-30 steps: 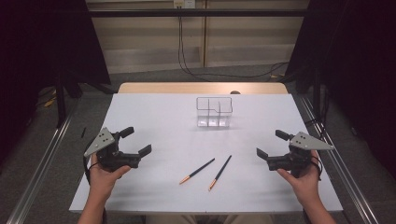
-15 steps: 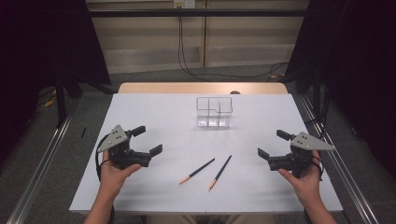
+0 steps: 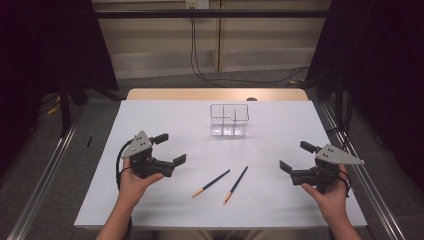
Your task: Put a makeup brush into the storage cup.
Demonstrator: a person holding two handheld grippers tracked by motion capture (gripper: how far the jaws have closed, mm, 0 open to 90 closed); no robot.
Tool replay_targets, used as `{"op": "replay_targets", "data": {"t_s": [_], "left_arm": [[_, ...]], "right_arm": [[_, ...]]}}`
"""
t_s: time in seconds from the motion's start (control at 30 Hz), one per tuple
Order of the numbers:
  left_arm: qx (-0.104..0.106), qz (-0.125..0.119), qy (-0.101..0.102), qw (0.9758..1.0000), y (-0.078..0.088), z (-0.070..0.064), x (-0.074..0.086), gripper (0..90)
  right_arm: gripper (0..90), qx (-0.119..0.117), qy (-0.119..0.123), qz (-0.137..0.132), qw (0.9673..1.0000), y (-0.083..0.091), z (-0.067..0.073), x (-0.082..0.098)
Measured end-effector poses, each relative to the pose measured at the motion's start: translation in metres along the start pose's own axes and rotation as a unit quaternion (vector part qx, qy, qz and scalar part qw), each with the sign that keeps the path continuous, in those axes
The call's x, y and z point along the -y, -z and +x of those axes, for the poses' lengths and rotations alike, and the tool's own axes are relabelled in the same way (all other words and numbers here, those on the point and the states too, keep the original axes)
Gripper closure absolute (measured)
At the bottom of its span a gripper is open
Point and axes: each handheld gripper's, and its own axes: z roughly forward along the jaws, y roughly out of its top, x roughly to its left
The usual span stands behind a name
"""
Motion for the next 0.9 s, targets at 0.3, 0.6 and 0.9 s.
{"op": "replay_targets", "data": {"t_s": [0.3, 0.6, 0.9], "left_arm": [[0.018, 0.007, -0.002, 0.9998, -0.015, -0.006, -0.002, 2.3], [0.035, 0.016, -0.007, 0.9992, -0.028, -0.013, -0.005, 2.3], [0.056, 0.012, -0.007, 0.9983, -0.038, -0.019, -0.005, 2.3]], "right_arm": [[0.7, 0.006, 0.0, 0.003, 1.0, 0.005, 0.001, 0.002], [0.7, 0.016, -0.003, 0.003, 0.9999, 0.012, 0.0, 0.004], [0.8, 0.024, -0.004, 0.002, 0.9997, 0.019, -0.001, 0.006]]}}
